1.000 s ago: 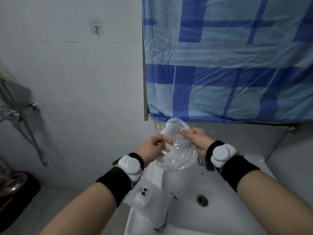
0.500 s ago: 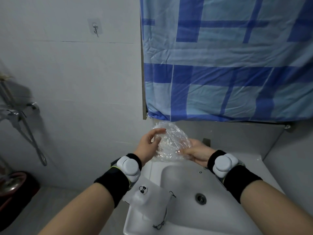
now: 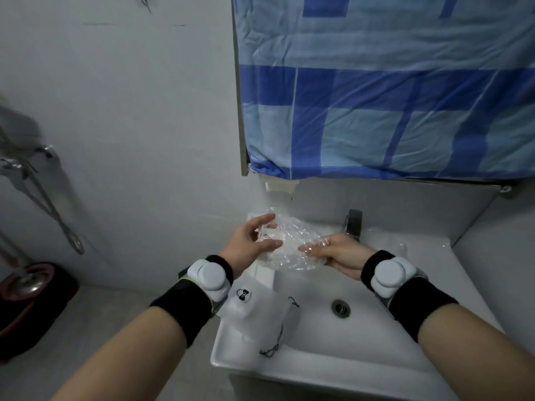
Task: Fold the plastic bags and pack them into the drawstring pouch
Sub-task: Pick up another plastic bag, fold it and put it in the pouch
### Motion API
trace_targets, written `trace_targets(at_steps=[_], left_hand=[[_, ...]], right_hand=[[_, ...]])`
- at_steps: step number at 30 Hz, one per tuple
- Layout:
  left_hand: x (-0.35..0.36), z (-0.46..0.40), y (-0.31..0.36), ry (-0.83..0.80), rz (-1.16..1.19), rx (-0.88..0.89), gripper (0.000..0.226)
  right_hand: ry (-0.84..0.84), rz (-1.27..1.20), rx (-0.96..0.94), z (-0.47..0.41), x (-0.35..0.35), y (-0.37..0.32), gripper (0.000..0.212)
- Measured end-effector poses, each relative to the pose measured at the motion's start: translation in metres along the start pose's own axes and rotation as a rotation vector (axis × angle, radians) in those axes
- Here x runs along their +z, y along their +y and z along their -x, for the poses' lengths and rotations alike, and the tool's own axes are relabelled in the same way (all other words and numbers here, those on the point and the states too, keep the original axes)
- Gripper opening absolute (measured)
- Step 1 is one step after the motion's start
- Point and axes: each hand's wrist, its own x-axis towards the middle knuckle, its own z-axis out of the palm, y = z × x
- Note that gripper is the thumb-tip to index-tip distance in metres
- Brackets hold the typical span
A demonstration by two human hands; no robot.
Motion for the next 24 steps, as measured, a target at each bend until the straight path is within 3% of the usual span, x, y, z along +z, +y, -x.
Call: trace_targets(at_steps=[4, 12, 15, 17, 20, 22, 24], left_hand=[[0.002, -0.006, -0.014, -0.009, -0.117, -0.051, 0.072], [0.007, -0.013, -0.02, 0.02, -0.187, -0.137, 0.025], [0.008, -0.017, -0.022, 0.041, -0.224, -0.143, 0.055], [0.007, -0.021, -0.024, 0.052, -0.214, -0.136, 0.067], [0.007, -0.023, -0.023, 0.057, -0.147, -0.158, 0.064], [0.006, -0.024, -0.019, 0.061, -0.083, -0.181, 0.053], [0.006, -0.024, -0.015, 0.072, -0.016, -0.18, 0.025]], right_hand=[[0.095, -0.032, -0.058, -0.002, -0.003, 0.003, 0.012], [0.218, -0.006, -0.216, -0.01, -0.01, 0.0, 0.012], [0.201, -0.047, -0.202, -0.011, -0.011, -0.003, 0.013], [0.155, -0.083, -0.183, -0.012, -0.014, -0.005, 0.025], [0.046, -0.103, -0.142, -0.013, -0.019, -0.006, 0.05], [0.008, -0.073, -0.118, -0.013, -0.021, -0.007, 0.061], [0.002, -0.069, -0.111, -0.012, -0.023, -0.009, 0.067]])
